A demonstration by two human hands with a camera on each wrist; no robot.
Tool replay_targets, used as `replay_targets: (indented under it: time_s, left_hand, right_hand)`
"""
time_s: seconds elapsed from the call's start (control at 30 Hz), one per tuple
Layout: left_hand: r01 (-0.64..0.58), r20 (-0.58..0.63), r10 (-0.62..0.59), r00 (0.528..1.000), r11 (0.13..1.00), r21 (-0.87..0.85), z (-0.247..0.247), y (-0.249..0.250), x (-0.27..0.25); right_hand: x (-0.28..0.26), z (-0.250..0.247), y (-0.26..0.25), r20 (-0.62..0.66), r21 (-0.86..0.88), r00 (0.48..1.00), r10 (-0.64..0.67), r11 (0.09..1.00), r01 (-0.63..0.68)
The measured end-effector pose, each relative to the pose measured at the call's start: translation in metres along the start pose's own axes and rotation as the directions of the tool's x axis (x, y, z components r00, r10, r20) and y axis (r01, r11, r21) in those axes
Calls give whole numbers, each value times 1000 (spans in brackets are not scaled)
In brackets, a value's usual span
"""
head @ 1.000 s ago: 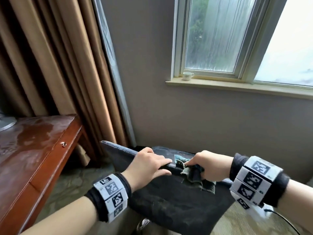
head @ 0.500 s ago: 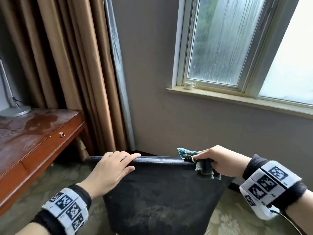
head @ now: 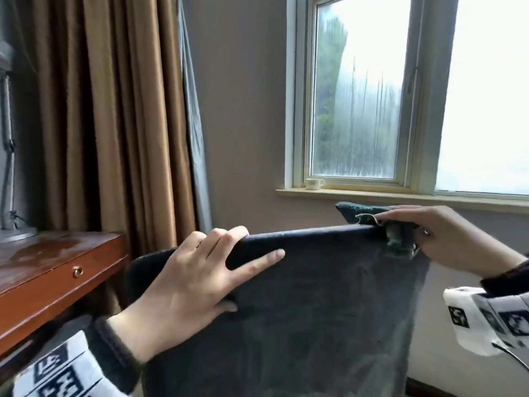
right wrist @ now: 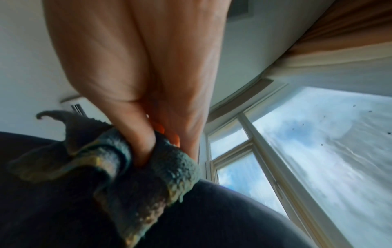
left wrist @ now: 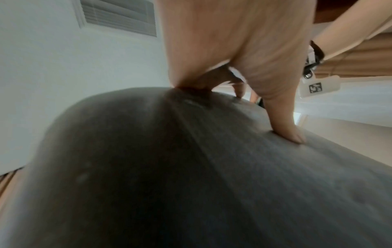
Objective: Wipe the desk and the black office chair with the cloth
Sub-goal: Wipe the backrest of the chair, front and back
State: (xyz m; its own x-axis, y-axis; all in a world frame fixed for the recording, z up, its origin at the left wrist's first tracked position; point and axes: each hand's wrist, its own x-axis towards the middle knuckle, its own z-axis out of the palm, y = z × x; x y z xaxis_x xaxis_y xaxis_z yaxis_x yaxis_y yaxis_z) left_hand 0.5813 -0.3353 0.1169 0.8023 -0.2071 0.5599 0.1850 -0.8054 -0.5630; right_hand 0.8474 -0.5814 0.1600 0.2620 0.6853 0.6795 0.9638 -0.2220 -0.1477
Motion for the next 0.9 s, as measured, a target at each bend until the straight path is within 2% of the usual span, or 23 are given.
replay_targets:
  time_s: [0.13,0.23,0.33,0.47,0.53,0.63,0.73,0.8,0.9]
  left_hand:
    - [24,-91,-13,996,992,122,5,3,0]
    - [69,-128,-46,991,980,185,7,8,1]
    - [127,-127,-103,987,972,197,6,13,1]
    - [195,-83,-182,980,964,182,7,16,3]
    - [196,-95,-181,979,965,174,6,18,7]
    - [166,-119,-144,982,966,197,8,19,11]
    - [133,-123,-105,987,959,250,12,19,16]
    - [102,-158,-61,986,958,270,14,19,18]
    - [64,-219,7,976,947,315,17,17,8]
  right_hand:
    - [-11,14,2,-145,-27,988,50,998,-54]
    - [-23,29,-4,-280,-56,960,-28,998,13]
    - [-39,53,-11,-436,-23,895,-93,995,92]
    - [-70,114,-14,-603,-59,788,-124,992,112]
    - [-84,157,-25,-594,-5,798,-101,992,123]
    - [-106,233,-59,-497,3,859,-120,990,140]
    - [-115,282,-91,-438,-131,865,-244,970,207]
    - [-112,284,-95,-442,-203,855,-272,959,200]
    - [-98,255,-81,-543,-95,816,-200,980,177]
